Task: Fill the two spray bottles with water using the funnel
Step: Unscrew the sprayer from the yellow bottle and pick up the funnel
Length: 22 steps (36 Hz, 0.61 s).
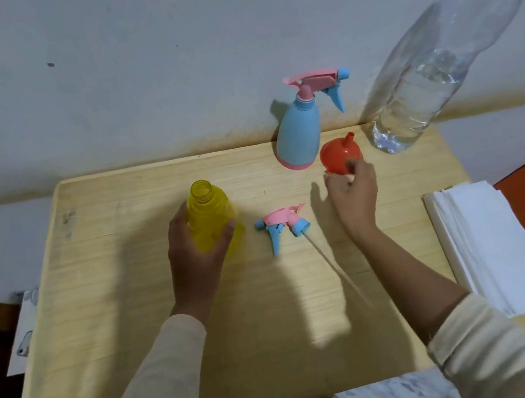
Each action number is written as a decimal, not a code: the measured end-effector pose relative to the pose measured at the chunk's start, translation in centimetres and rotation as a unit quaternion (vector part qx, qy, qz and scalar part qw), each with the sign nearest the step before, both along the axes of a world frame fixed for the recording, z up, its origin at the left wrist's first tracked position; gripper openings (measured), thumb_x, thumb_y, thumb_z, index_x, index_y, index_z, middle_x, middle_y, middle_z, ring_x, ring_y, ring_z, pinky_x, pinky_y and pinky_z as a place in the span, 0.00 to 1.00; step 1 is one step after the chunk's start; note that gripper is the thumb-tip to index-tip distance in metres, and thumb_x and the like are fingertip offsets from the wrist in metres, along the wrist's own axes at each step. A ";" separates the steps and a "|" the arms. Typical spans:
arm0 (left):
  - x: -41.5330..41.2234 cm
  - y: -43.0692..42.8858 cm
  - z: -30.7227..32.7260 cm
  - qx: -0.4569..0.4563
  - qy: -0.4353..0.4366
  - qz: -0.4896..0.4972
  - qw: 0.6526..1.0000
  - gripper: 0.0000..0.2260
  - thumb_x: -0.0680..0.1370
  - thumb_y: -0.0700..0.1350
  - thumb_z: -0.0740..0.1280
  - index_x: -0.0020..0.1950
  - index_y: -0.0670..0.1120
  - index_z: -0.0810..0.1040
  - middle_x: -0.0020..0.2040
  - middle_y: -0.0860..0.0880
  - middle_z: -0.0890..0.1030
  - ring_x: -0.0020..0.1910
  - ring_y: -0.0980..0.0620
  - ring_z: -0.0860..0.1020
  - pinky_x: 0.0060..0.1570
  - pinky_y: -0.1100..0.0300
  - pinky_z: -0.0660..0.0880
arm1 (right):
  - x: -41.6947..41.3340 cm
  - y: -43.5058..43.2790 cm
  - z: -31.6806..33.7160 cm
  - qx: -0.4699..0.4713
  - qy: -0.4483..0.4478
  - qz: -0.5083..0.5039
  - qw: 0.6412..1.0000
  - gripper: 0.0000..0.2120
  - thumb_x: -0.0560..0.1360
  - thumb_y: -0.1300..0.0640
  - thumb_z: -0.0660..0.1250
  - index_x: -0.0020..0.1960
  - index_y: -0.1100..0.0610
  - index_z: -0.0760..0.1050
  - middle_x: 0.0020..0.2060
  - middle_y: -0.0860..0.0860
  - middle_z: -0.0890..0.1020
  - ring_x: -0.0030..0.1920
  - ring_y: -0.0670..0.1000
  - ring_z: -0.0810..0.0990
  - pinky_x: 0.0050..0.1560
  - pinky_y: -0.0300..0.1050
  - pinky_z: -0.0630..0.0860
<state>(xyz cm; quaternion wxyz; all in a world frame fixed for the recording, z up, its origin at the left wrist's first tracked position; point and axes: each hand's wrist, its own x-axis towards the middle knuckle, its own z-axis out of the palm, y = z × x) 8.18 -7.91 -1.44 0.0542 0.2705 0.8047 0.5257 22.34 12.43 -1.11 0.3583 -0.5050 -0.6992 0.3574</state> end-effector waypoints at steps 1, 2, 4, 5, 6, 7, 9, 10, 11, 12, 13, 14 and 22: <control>0.0 0.0 -0.2 -0.001 0.001 0.000 1.000 0.33 0.70 0.58 0.73 0.70 0.46 0.69 0.62 0.48 0.74 0.61 0.54 0.73 0.60 0.63 0.69 | -0.2 1.3 -0.1 -0.011 -0.006 -0.018 1.000 0.21 0.72 0.58 0.69 0.63 0.62 0.69 0.57 0.55 0.72 0.59 0.53 0.72 0.58 0.41 0.68; 0.0 0.0 -0.3 -0.003 0.003 -0.001 1.000 0.33 0.70 0.59 0.72 0.71 0.46 0.68 0.62 0.48 0.74 0.61 0.54 0.73 0.60 0.64 0.69 | -0.4 2.6 -0.4 -0.025 -0.014 -0.030 0.999 0.26 0.71 0.57 0.71 0.66 0.61 0.67 0.60 0.56 0.71 0.62 0.53 0.71 0.61 0.42 0.68; 0.1 0.1 -0.5 -0.007 0.004 0.001 1.000 0.34 0.71 0.59 0.72 0.72 0.46 0.67 0.63 0.47 0.73 0.61 0.53 0.72 0.59 0.69 0.67 | -0.7 4.8 -1.2 -0.052 -0.039 -0.027 0.998 0.35 0.69 0.55 0.73 0.71 0.59 0.61 0.66 0.56 0.68 0.67 0.55 0.67 0.67 0.48 0.67; 0.2 0.1 -0.6 -0.009 0.001 0.002 1.000 0.34 0.72 0.58 0.71 0.73 0.46 0.65 0.65 0.47 0.73 0.62 0.53 0.72 0.59 0.71 0.66 | -0.9 5.6 -1.6 -0.062 -0.050 -0.016 0.997 0.39 0.67 0.54 0.74 0.72 0.58 0.59 0.68 0.56 0.67 0.68 0.55 0.67 0.68 0.51 0.67; 0.3 0.1 -0.6 -0.011 -0.002 0.000 1.000 0.34 0.72 0.57 0.69 0.74 0.46 0.64 0.66 0.47 0.72 0.64 0.53 0.71 0.59 0.72 0.65 | -1.0 6.2 -2.0 -0.069 -0.058 -0.003 0.996 0.41 0.66 0.53 0.75 0.72 0.57 0.58 0.68 0.55 0.67 0.67 0.55 0.67 0.67 0.53 0.68; 0.3 0.1 -0.7 -0.011 -0.005 -0.003 1.000 0.35 0.72 0.57 0.69 0.75 0.46 0.63 0.67 0.47 0.71 0.65 0.53 0.70 0.60 0.72 0.65 | -1.1 6.6 -2.3 -0.075 -0.065 0.011 0.995 0.42 0.66 0.53 0.75 0.73 0.56 0.58 0.68 0.54 0.67 0.66 0.55 0.68 0.66 0.52 0.69; 0.3 0.1 -0.8 -0.013 -0.006 -0.015 1.000 0.35 0.74 0.59 0.69 0.76 0.47 0.61 0.69 0.48 0.69 0.66 0.54 0.69 0.62 0.70 0.64 | -1.3 7.0 -2.8 -0.070 -0.078 0.038 0.994 0.41 0.65 0.54 0.76 0.72 0.54 0.59 0.67 0.53 0.68 0.64 0.54 0.70 0.62 0.47 0.71; 0.3 0.1 -0.9 -0.014 -0.006 -0.020 1.000 0.35 0.73 0.59 0.68 0.76 0.48 0.60 0.70 0.49 0.68 0.67 0.55 0.68 0.62 0.72 0.64 | -1.4 7.1 -2.9 -0.060 -0.082 0.048 0.994 0.41 0.65 0.54 0.76 0.72 0.54 0.59 0.66 0.52 0.68 0.64 0.54 0.70 0.61 0.46 0.71; 0.2 0.0 -0.9 -0.015 -0.006 -0.025 1.000 0.35 0.73 0.60 0.67 0.76 0.48 0.60 0.70 0.49 0.68 0.67 0.56 0.68 0.61 0.76 0.63 | -1.5 7.2 -2.9 -0.056 -0.082 0.053 0.994 0.41 0.65 0.54 0.76 0.72 0.54 0.60 0.67 0.53 0.68 0.64 0.53 0.70 0.61 0.45 0.70; 0.1 0.0 -0.9 -0.017 -0.007 -0.030 0.999 0.35 0.73 0.59 0.67 0.76 0.47 0.60 0.70 0.49 0.68 0.66 0.56 0.68 0.60 0.78 0.62 | -1.6 7.1 -2.9 -0.054 -0.078 0.052 0.994 0.40 0.65 0.55 0.77 0.71 0.55 0.60 0.67 0.53 0.67 0.64 0.52 0.70 0.60 0.44 0.70; 0.1 -0.1 -0.9 -0.021 -0.007 -0.036 0.999 0.35 0.74 0.59 0.67 0.76 0.47 0.59 0.70 0.48 0.68 0.67 0.56 0.68 0.59 0.79 0.62 | -1.6 7.0 -2.8 -0.055 -0.076 0.049 0.994 0.40 0.65 0.55 0.77 0.71 0.55 0.60 0.67 0.53 0.67 0.63 0.51 0.69 0.58 0.42 0.69; 0.0 -0.1 -0.9 -0.024 -0.005 -0.041 0.999 0.35 0.74 0.58 0.67 0.76 0.47 0.59 0.70 0.48 0.68 0.67 0.55 0.68 0.60 0.78 0.62 | -1.6 6.8 -2.7 -0.050 -0.075 0.045 0.995 0.39 0.65 0.55 0.77 0.70 0.55 0.61 0.66 0.54 0.66 0.62 0.50 0.69 0.57 0.41 0.68; 0.1 -0.1 -1.0 -0.017 -0.019 -0.050 0.998 0.35 0.74 0.58 0.66 0.76 0.48 0.57 0.73 0.47 0.66 0.71 0.52 0.66 0.67 0.60 0.64 | 0.1 4.5 -2.7 -0.044 -0.098 0.074 0.991 0.35 0.62 0.54 0.78 0.65 0.53 0.66 0.61 0.53 0.65 0.54 0.48 0.68 0.54 0.40 0.69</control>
